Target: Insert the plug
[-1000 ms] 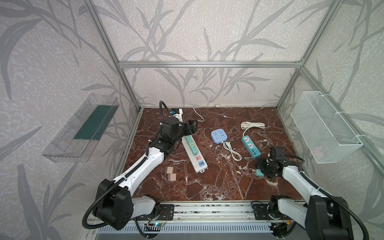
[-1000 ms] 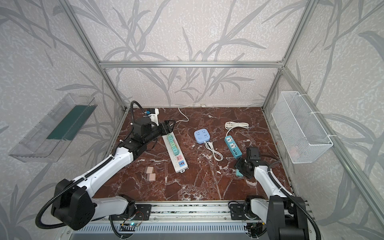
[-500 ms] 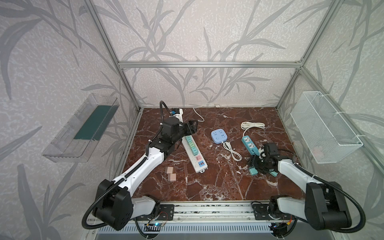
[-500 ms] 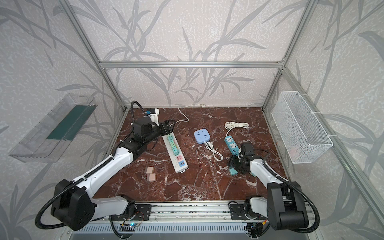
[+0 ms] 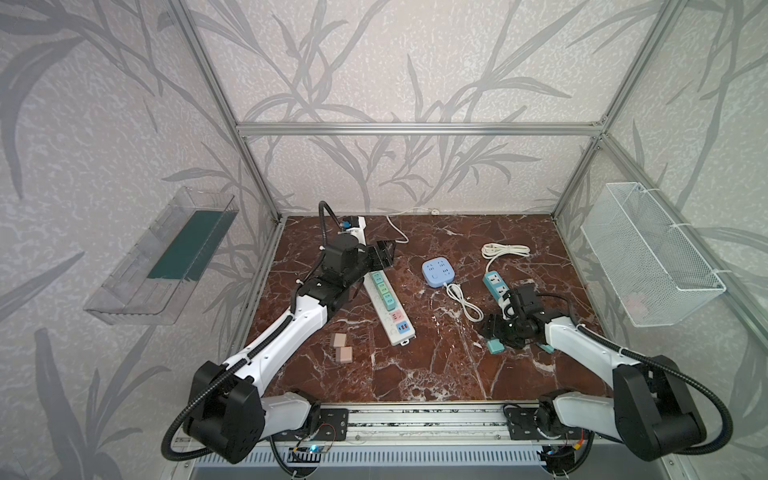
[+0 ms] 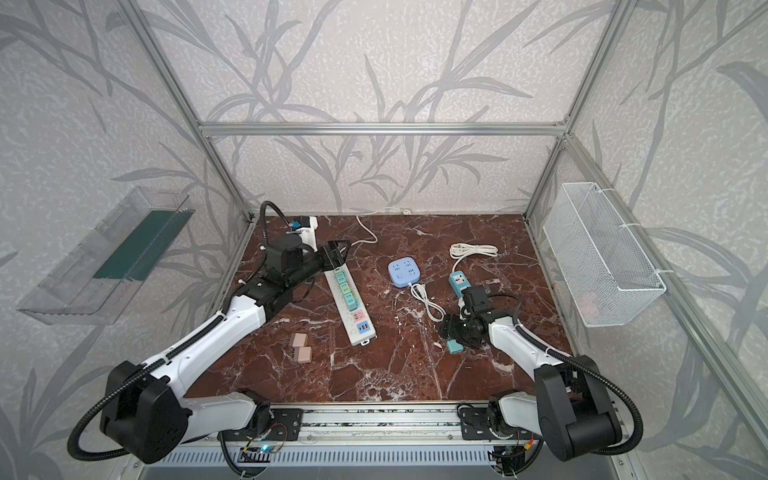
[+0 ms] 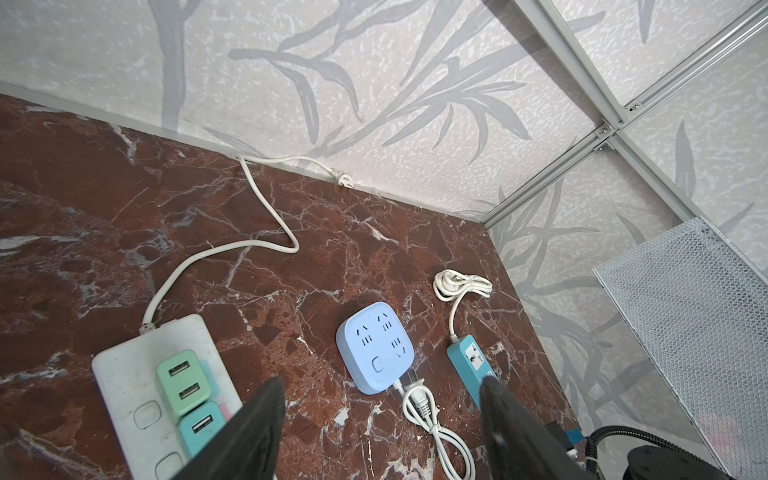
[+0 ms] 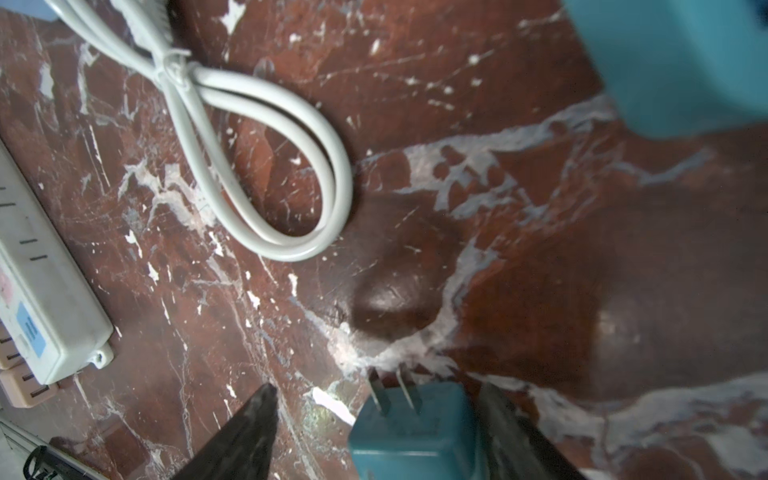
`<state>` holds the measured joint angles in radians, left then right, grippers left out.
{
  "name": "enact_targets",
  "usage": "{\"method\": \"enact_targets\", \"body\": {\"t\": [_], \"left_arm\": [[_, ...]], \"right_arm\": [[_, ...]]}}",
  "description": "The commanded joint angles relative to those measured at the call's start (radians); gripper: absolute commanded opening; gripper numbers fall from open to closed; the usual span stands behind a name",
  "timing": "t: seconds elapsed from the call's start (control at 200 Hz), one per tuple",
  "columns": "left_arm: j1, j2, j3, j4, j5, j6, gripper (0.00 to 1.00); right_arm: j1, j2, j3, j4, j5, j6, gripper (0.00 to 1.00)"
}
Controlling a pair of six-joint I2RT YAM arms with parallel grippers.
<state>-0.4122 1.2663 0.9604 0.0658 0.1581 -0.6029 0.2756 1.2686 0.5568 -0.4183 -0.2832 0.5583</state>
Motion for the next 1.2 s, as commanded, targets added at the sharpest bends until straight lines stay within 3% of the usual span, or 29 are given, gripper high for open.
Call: {"method": "enact_targets", "body": {"t": [0.0, 0.15, 0.35, 0.535, 0.66, 0.885, 1.025, 1.195], "left_arm": [[-0.008, -0.037, 0.026, -0.012, -0.026, 0.009, 0.73], [-0.012, -0.051, 0.014, -0.004, -0.056, 0.015, 0.72], [-0.016, -0.058, 0.013, -0.010, -0.074, 0.021, 0.72], [-0.015, -0.058, 0.020, -0.014, -0.066, 0.040, 0.72], [-0.015, -0.075, 0.015, -0.018, -0.100, 0.066, 0.72], [-0.016, -0.094, 0.011, -0.013, -0.111, 0.080, 0.72], [-0.016, -0.094, 0.008, -0.008, -0.112, 0.083, 0.72], [-0.016, -0.091, 0.005, -0.008, -0.118, 0.090, 0.72]], "right_arm": [[0.057, 0.027, -0.012, -0.116, 0.034, 0.019, 0.75], [0.193, 0.037, -0.001, -0.154, 0.127, 0.058, 0.74], [0.258, 0.046, 0.003, -0.176, 0.176, 0.059, 0.69], [0.261, 0.064, -0.004, -0.139, 0.148, 0.047, 0.47], [0.288, 0.064, 0.029, -0.172, 0.189, 0.024, 0.44], [0.467, 0.073, 0.072, -0.109, 0.231, 0.032, 0.41], [0.636, 0.190, 0.188, -0.114, 0.292, -0.010, 0.41], [0.766, 0.315, 0.258, -0.082, 0.296, -0.018, 0.45]]}}
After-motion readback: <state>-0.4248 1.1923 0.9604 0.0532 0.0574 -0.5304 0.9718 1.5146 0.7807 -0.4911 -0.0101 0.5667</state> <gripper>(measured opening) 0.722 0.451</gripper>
